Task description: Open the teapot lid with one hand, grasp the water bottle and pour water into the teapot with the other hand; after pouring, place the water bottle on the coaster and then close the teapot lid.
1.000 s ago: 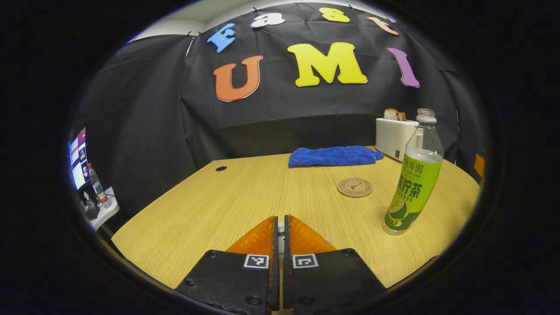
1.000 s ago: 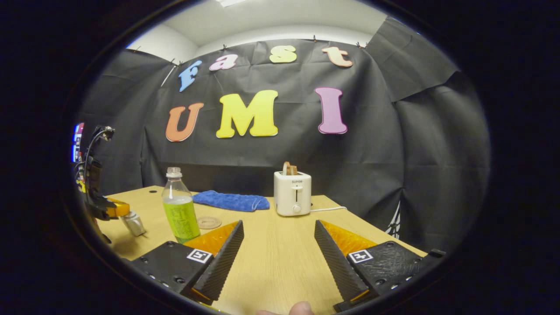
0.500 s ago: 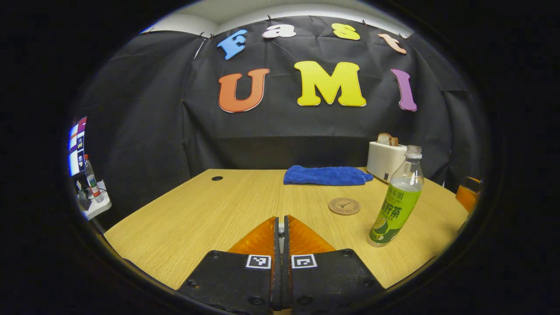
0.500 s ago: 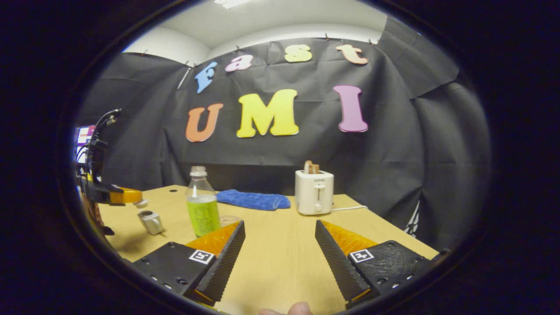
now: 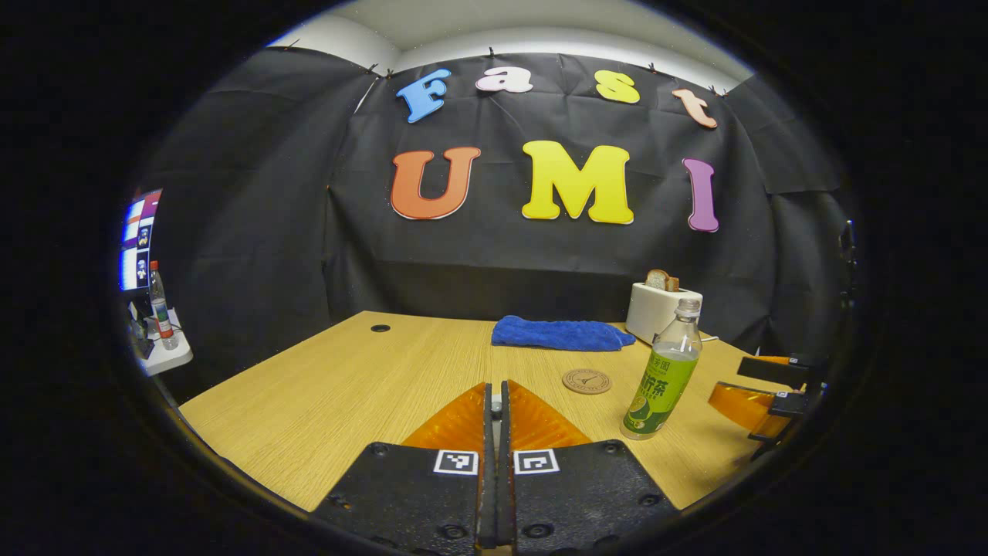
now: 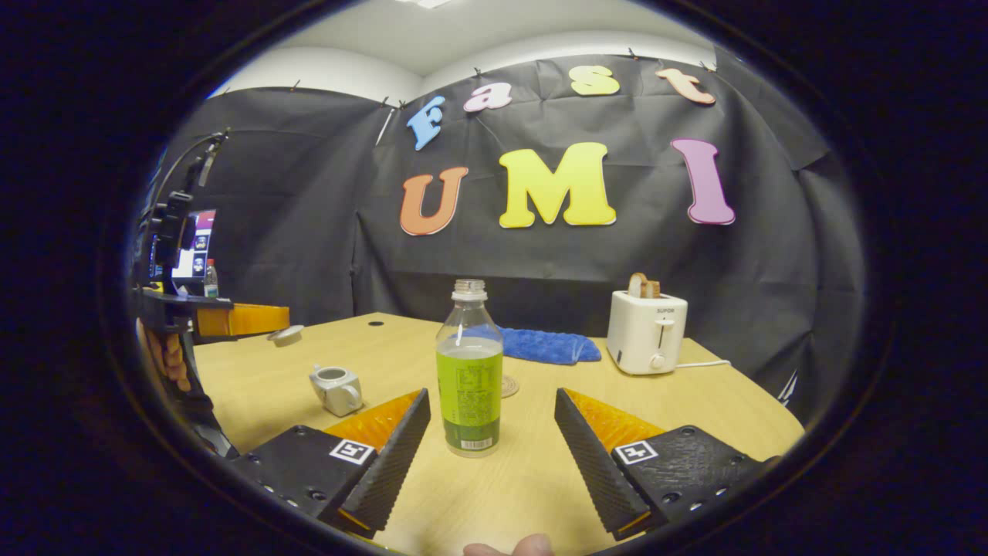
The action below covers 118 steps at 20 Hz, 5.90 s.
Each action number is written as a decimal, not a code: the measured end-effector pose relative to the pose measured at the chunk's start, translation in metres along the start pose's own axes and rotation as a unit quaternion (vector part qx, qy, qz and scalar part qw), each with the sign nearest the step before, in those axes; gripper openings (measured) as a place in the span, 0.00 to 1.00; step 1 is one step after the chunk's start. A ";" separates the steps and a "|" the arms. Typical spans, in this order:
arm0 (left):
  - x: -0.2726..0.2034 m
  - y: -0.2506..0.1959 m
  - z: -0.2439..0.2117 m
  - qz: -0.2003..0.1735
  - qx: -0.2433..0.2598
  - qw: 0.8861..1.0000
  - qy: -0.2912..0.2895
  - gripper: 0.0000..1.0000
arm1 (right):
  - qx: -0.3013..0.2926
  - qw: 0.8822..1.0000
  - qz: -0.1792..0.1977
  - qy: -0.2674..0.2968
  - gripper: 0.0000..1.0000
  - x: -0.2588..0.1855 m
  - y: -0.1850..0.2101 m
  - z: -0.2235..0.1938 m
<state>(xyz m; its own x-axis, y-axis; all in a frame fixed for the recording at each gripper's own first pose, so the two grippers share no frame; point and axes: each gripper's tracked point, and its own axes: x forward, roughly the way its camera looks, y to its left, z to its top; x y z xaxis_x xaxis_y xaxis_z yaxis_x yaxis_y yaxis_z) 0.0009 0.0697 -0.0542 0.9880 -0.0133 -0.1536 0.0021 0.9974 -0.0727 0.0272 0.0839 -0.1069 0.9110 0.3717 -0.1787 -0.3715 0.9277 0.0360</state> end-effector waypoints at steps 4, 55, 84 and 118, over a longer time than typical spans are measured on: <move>-0.008 0.005 0.014 -0.003 -0.007 1.000 -0.022 0.02 | -0.005 1.000 -0.007 0.010 0.97 0.030 0.010 -0.003; -0.016 0.081 -0.004 0.024 -0.047 0.999 0.006 0.02 | -0.739 0.674 -0.011 -0.020 0.72 0.129 0.085 0.013; -0.018 0.084 -0.005 0.012 -0.058 0.998 0.009 0.02 | -0.891 0.436 -0.056 -0.116 0.71 0.130 0.129 0.055; -0.006 -0.004 0.004 -0.032 0.003 0.999 -0.001 0.03 | -0.307 0.949 0.042 0.059 0.72 0.092 0.036 0.011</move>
<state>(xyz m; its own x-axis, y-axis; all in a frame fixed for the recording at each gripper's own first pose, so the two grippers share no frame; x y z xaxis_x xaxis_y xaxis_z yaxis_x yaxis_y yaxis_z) -0.0039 0.0665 -0.0488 0.9863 -0.0764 -0.1460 0.0657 0.9949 -0.0767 0.0994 0.1520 -0.1110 0.8609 0.4026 -0.3110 -0.5088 0.6875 -0.5182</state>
